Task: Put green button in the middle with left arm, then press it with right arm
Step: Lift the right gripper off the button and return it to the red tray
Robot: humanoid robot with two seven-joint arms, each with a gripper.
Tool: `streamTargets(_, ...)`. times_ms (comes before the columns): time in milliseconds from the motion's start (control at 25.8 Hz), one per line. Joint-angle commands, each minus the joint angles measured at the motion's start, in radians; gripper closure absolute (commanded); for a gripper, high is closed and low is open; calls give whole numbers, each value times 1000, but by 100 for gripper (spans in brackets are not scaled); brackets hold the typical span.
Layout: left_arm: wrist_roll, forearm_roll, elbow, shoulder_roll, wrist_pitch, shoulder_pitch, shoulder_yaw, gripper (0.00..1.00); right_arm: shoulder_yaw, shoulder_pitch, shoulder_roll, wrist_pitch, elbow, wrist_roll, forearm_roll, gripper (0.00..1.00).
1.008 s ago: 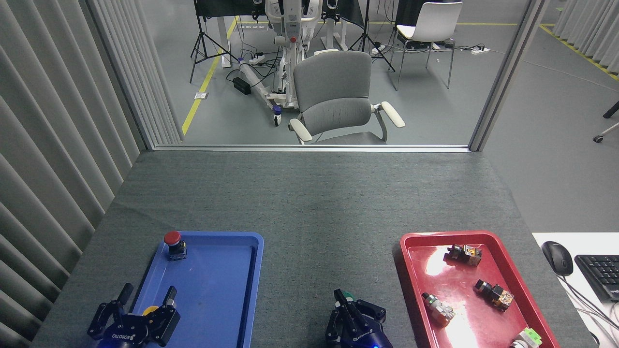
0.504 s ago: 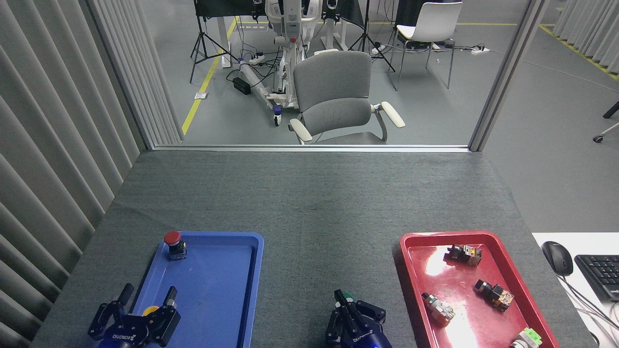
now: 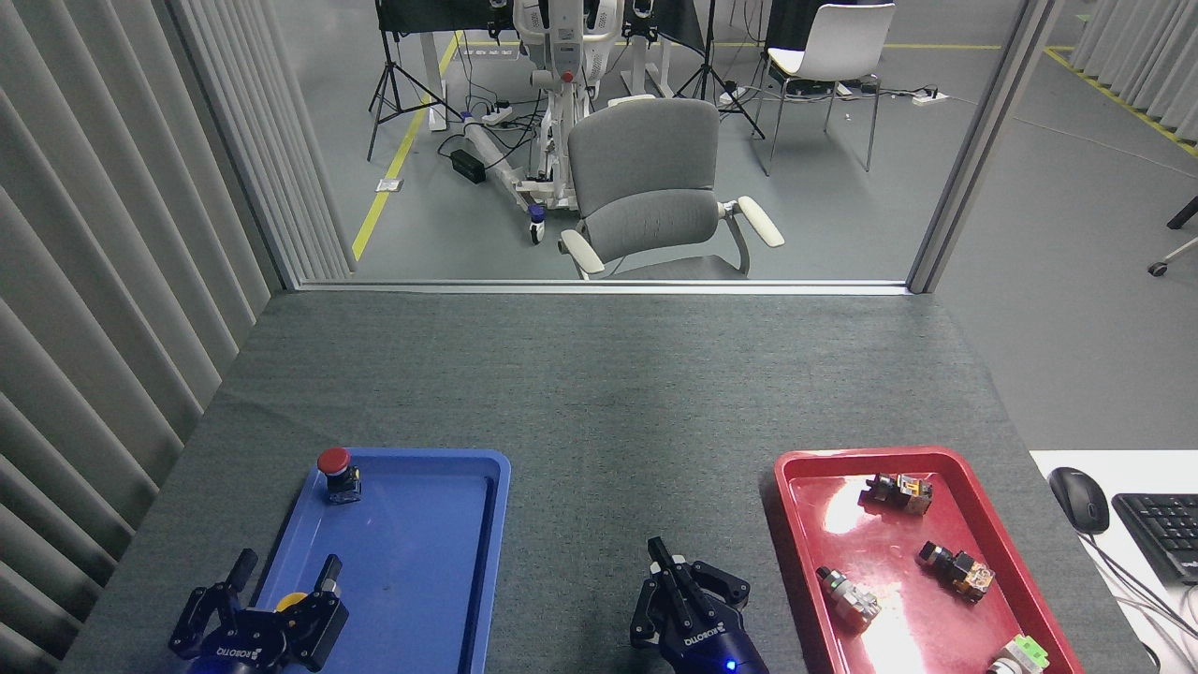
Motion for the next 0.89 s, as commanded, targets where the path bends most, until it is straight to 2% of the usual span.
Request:
streamTargets(0, 0, 1, 1, 0, 4, 0, 0, 1, -5, -3, 1, -1, -14, -12, 0, 97)
streamTargets(349, 0, 1, -4, -3, 4, 0, 19, 1, -96, 35, -16, -12, -103, -23, -26, 93)
streamTargets(388, 0, 1, -4, -3, 4, 0, 19, 1, -108, 45, -22, -12, -111, -24, -29, 84)
streamTargets(465, 0, 1, -4, 2, 4, 0, 20, 1, -132, 62, -33, -9, -125, -32, -41, 32)
streamTargets(504, 0, 1, -5, 3, 3, 0, 20, 0, -140, 72, -34, -7, -131, -47, -47, 15)
streamTargets(543, 2, 1, -5, 3, 3, 2, 20, 0, -148, 82, -36, -7, -132, -72, -49, 8)
streamTargets(620, 3, 1, -7, 3, 3, 2, 22, 0, -159, 94, -45, -4, -136, -116, -49, 2)
streamTargets(853, 0, 1, -12, 0, 4, 9, 27, 0, -197, 138, -77, -4, -149, -125, -54, 2)
